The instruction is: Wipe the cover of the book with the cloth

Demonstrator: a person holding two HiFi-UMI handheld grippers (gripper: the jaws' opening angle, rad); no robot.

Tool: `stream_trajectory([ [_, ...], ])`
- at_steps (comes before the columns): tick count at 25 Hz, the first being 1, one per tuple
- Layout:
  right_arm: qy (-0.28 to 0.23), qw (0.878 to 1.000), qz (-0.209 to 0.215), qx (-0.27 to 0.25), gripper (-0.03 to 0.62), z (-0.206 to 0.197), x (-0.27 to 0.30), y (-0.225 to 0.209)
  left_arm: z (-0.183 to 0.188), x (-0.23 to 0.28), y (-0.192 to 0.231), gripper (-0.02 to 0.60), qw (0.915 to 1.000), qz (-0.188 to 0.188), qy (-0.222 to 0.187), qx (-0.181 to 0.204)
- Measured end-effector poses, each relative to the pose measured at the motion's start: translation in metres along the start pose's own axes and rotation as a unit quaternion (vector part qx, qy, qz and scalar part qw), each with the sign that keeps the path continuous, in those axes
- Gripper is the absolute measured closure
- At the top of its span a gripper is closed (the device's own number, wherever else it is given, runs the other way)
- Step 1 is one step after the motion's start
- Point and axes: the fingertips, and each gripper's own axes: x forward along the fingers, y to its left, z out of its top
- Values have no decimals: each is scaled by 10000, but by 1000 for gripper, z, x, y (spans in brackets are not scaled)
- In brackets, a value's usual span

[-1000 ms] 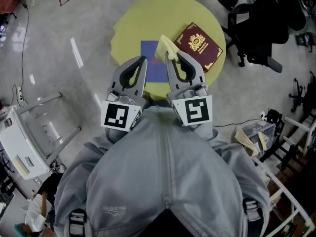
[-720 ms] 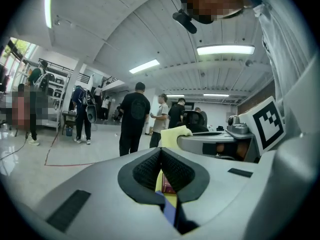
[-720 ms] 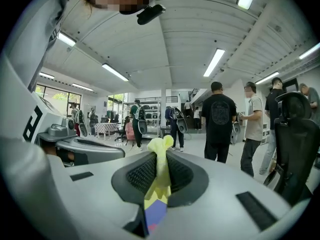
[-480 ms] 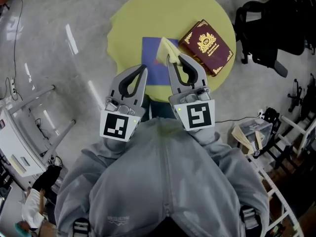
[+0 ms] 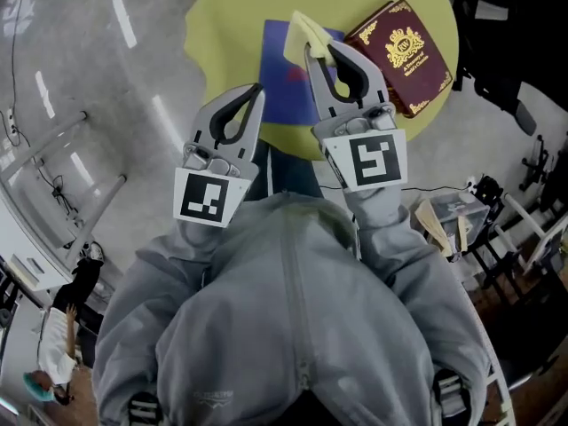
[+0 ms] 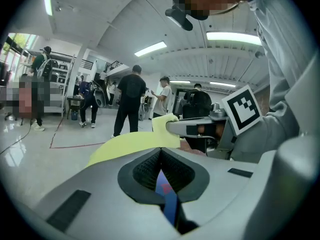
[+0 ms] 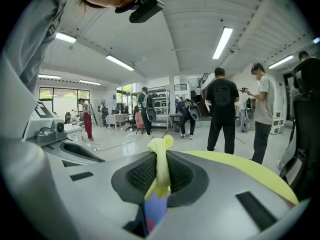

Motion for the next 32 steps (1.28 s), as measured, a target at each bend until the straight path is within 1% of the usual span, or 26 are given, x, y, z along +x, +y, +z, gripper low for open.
stream_trajectory([
  [5,430,9985,93,336,537,-38,27,-6,-34,16,6,563,9997,28,248,-81],
  [10,845,9952,235,424,537,-66,51,-5,-62,25,18,563,9984,124,529,-138],
  [14,1303,9895,350,527,537,-91,69,-4,-87,28,20,563,9960,116,866,-186],
  [19,1754,9812,459,664,538,-112,86,1,-114,25,15,563,9906,3,1343,-261],
  [22,1993,9770,425,622,538,-123,92,1,-128,25,11,563,9869,-72,1593,-238],
  [25,2166,9742,358,514,537,-130,96,1,-140,27,6,563,9827,-152,1839,-124],
  [29,2350,9711,260,331,539,-140,99,1,-153,30,0,563,9743,-229,2237,151],
  [32,2377,9709,212,188,537,-144,100,0,-157,33,-1,563,9707,-247,2381,189],
])
